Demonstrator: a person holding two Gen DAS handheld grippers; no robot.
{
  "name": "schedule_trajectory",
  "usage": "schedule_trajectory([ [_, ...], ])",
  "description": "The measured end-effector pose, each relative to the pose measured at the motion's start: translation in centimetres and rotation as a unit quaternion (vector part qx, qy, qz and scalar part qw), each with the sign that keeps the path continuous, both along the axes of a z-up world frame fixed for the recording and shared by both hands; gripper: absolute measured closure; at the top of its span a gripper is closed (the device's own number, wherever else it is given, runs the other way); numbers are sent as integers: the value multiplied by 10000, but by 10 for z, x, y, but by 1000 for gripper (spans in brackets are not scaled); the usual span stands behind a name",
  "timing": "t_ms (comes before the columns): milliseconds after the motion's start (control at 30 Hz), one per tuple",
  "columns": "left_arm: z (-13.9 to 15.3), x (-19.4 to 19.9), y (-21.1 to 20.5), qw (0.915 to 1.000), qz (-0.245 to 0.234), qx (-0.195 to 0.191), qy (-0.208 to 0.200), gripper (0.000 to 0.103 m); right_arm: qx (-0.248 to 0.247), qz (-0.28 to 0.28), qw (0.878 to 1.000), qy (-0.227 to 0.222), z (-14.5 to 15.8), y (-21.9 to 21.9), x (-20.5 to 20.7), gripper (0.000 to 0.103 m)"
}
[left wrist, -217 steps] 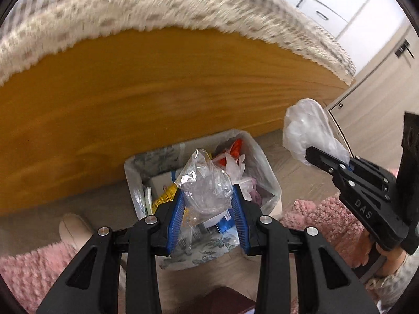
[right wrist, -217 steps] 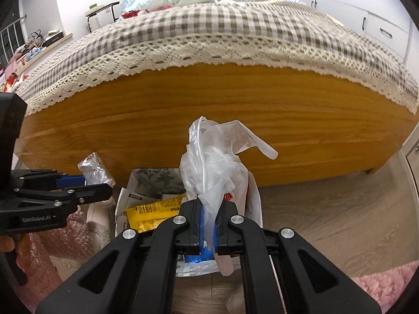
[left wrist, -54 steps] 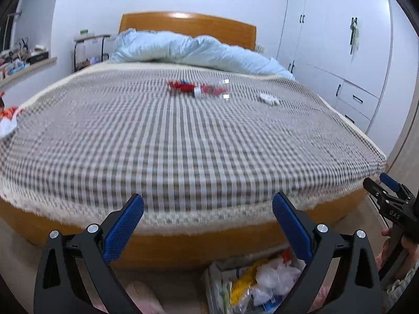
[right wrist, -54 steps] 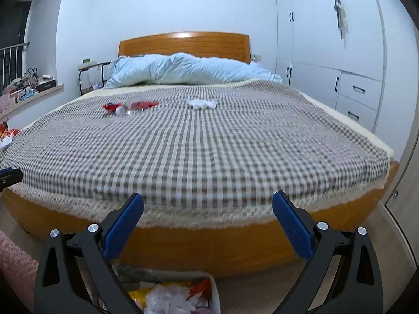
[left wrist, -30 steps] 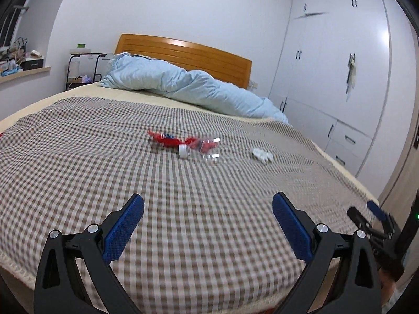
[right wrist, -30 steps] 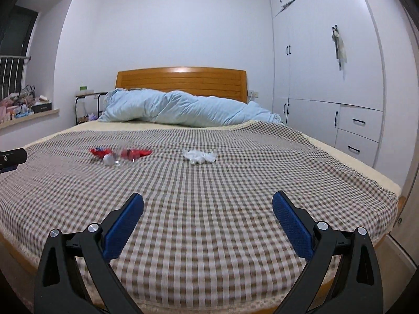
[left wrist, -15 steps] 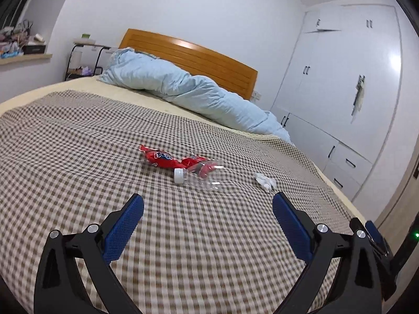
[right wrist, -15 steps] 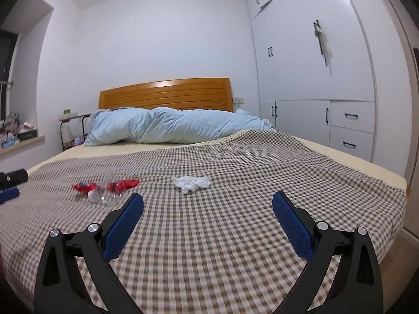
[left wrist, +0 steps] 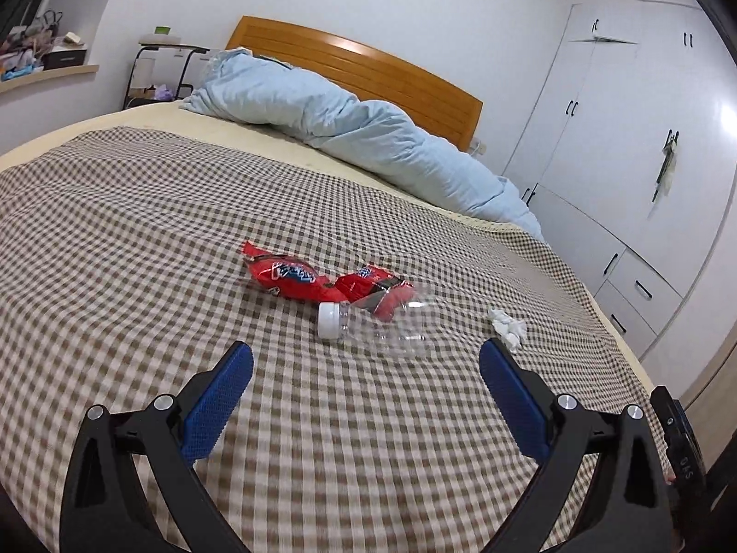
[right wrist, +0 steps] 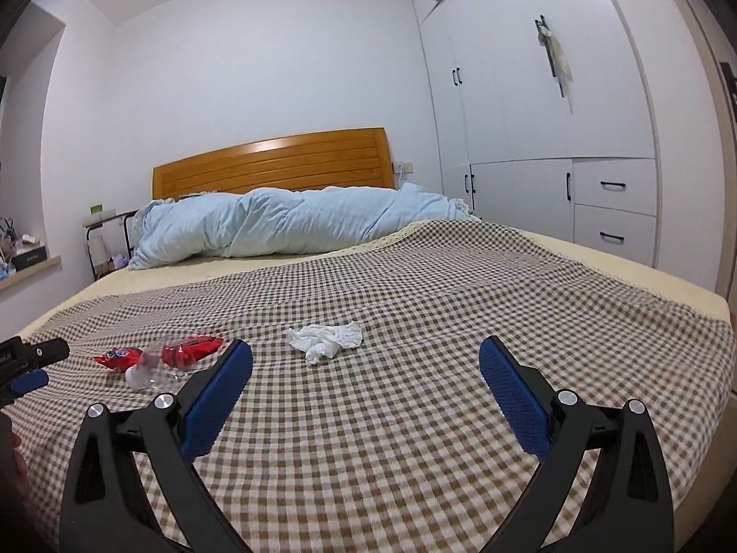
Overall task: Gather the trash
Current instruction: 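Grasp the red snack wrapper on the bed with the left tool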
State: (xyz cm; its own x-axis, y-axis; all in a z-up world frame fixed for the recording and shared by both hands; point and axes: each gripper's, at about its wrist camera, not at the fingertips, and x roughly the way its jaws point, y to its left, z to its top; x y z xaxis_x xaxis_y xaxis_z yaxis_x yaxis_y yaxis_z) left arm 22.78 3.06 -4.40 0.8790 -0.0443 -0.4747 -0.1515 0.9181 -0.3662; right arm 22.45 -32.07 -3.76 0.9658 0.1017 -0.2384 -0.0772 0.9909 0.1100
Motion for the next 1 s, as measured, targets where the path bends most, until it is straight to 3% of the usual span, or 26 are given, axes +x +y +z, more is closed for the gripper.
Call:
schedule_trajectory([
  [167, 1, 23, 9, 9999, -24, 88, 96, 8, -275, 114, 9994, 160, 4, 5, 23, 8],
  [333, -4, 48, 28, 9995, 37, -3, 300, 8, -597, 61, 9970, 497, -15, 12, 45, 8],
  [433, -10, 69, 47, 9978, 254, -290, 537, 8, -584, -32, 9963, 629, -20, 11, 50, 8],
  [633, -45, 136, 85, 9826, 564, -1016, 1447, 8, -394, -188, 9972, 611, -22, 1, 49, 8],
  [700, -63, 140, 88, 9809, 558, -1155, 1461, 8, -379, -227, 9969, 656, -23, 0, 52, 8],
  [800, -57, 139, 79, 9866, 166, -1118, 1177, 10, -456, -250, 9963, 679, -24, 4, 54, 8],
  [833, -58, 140, 77, 9867, 81, -1132, 1160, 15, -502, -258, 9962, 656, -24, 5, 53, 8],
  [867, -62, 143, 75, 9859, 53, -1104, 1260, 32, -526, -262, 9963, 634, -24, 6, 52, 8],
  [933, -66, 142, 77, 9845, 102, -1188, 1287, 50, -576, -270, 9963, 581, -23, 8, 50, 8],
  [967, -67, 140, 80, 9831, 34, -1369, 1217, 65, -583, -273, 9963, 575, -23, 8, 50, 8],
  [1000, -70, 136, 84, 9804, -27, -1577, 1177, 69, -581, -276, 9963, 573, -23, 7, 50, 8],
])
